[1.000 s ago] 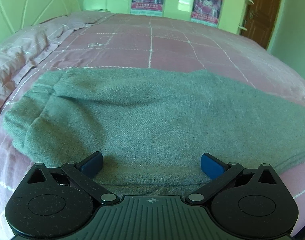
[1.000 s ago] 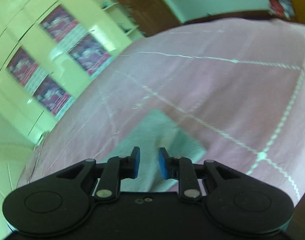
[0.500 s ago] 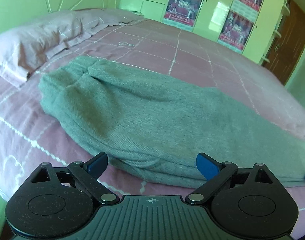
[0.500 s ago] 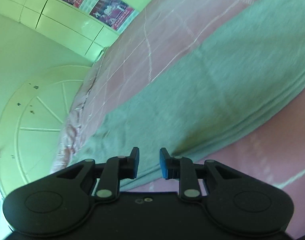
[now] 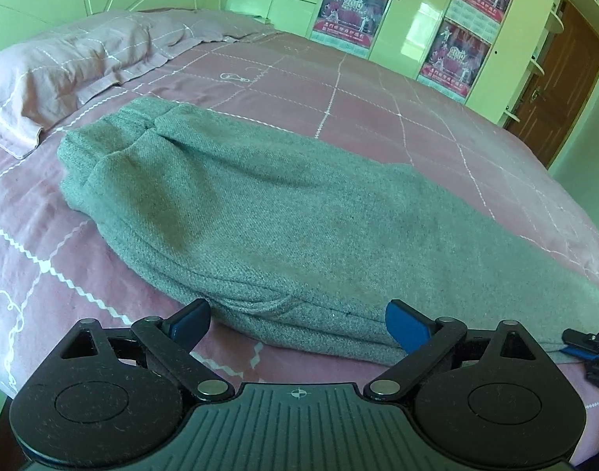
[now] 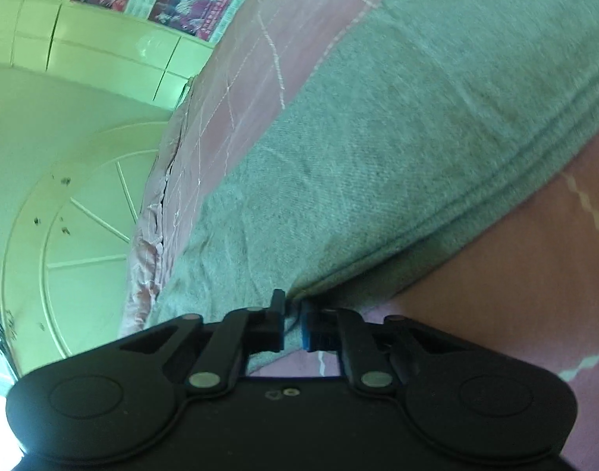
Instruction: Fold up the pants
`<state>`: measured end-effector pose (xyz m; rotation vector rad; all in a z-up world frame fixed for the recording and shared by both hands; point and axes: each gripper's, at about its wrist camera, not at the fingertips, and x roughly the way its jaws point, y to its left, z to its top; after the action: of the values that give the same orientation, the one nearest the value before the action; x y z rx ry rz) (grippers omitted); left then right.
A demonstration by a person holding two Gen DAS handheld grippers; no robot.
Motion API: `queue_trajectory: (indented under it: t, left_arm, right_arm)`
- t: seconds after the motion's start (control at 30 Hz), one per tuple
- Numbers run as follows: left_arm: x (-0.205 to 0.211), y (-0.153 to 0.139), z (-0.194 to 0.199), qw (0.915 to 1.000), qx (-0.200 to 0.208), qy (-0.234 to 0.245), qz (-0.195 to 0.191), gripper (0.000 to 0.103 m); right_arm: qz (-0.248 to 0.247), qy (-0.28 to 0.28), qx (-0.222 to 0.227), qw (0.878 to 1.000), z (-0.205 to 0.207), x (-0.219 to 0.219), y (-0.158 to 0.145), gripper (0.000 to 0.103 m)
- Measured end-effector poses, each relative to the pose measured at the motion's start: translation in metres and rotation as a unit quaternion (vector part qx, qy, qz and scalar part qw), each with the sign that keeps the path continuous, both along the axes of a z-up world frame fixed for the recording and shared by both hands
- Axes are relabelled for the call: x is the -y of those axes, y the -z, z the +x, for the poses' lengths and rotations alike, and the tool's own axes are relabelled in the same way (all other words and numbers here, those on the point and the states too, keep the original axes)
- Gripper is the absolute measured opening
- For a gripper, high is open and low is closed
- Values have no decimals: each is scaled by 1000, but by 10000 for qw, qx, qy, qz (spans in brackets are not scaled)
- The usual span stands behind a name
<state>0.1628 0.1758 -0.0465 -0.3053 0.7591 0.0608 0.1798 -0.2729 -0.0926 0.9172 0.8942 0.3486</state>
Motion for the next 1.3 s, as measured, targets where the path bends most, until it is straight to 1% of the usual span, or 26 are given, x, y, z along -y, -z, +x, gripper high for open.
queue_trajectory:
  t: [0.07,0.1,0.13,0.2,0.23,0.3,0.33,0.37,0.4,0.43,0.5,0.53,0.6,0.67,0.73,0.87,0.9,0.93,1.0,1.07,1.13,1.17,1.2,1.23,1.27,1.3]
  left_arm:
    - [1,-1,-1,10000,43,24,23,95]
    - [2,-1,-1,10000,52,34,36,96]
    - [3,-1,-1,10000,47,40,53,96]
    - [4,0,1,10000,19,49,57,95]
    - [4,0,1,10000,24,43,56,96]
    - [4,0,0,10000,61,37,28,95]
    - [3,0,-3,9999,109,39,10,95]
    - [3,-1,-4,9999,150,45,-14,95]
    - [3,-1,-5,9998,178,59,-27,92]
    - [3,-1,-5,9998,199,32,6,86]
    - [3,-3,-5,9997,236,11,-4,85]
    - [2,-3,-4,9997,226,7,-38,85]
    - [-1,-2,-2,9997,204,-25,-119,84]
    - [-5,-3,-4,9994,239,-60,-246,82]
    - [-8,-3,-7,9992,221,-76,-338,80]
    - [-6,-3,-10,9990,281,-21,-340,75]
    - [-7,-5,-11,9987,360,-89,-351,71]
    - [-8,-10,-14,9980,510,-150,-328,64]
    - [-6,-23,-17,9963,814,-140,-257,64]
    - [1,-33,-7,9960,891,25,-99,64]
    - [12,-34,8,9961,832,230,188,64]
    - [17,-30,18,9966,692,357,250,64]
    - [19,-22,27,9977,465,429,238,64]
    - [21,-9,33,9985,94,505,183,64]
    - [23,1,33,9981,-116,564,241,64]
    - [23,6,28,9976,-75,599,347,64]
  right_arm:
    - [-146,-103,317,9993,-8,-4,-14,0]
    - [-213,-145,361,9990,-11,-4,-16,0]
    - [-287,-150,231,9992,-11,-3,-12,0]
    - [-542,-88,-228,9982,-10,-1,5,0]
    - [-539,-79,-315,9980,-10,1,11,0]
    - [-420,-51,-290,9987,-13,3,8,0]
    - [-430,-58,-231,9988,-15,3,2,2]
    - [-393,-122,-191,9990,-17,2,-3,9]
    - [-269,-225,-162,9993,-19,-1,-6,12]
    - [-208,-317,-129,9992,-20,-6,-9,12]
    - [-156,-567,6,9983,-21,-21,-15,12]
    - [-41,-684,44,9976,-19,-31,-17,12]
    - [163,-829,-52,9964,-15,-46,-16,12]
    - [257,-944,-65,9952,-9,-63,-16,12]
    - [225,-1052,-86,9942,-4,-77,-16,12]
    - [282,-1085,-155,9936,1,-92,-10,12]
    - [287,-1067,-171,9937,2,-93,-9,12]
    - [309,-1040,-152,9940,3,-96,-11,12]
    - [338,-1019,-27,9942,4,-95,-14,12]
    - [291,-939,107,9951,9,-100,-19,12]
    - [306,-883,91,9956,17,-103,-18,12]
    - [232,-880,59,9958,21,-106,-15,14]
    - [101,-929,-75,9956,25,-111,-8,14]
    - [-37,-1022,-374,9941,29,-116,2,11]
    - [-21,-1092,-542,9925,29,-116,10,2]
    - [67,-1099,-540,9924,26,-113,14,1]
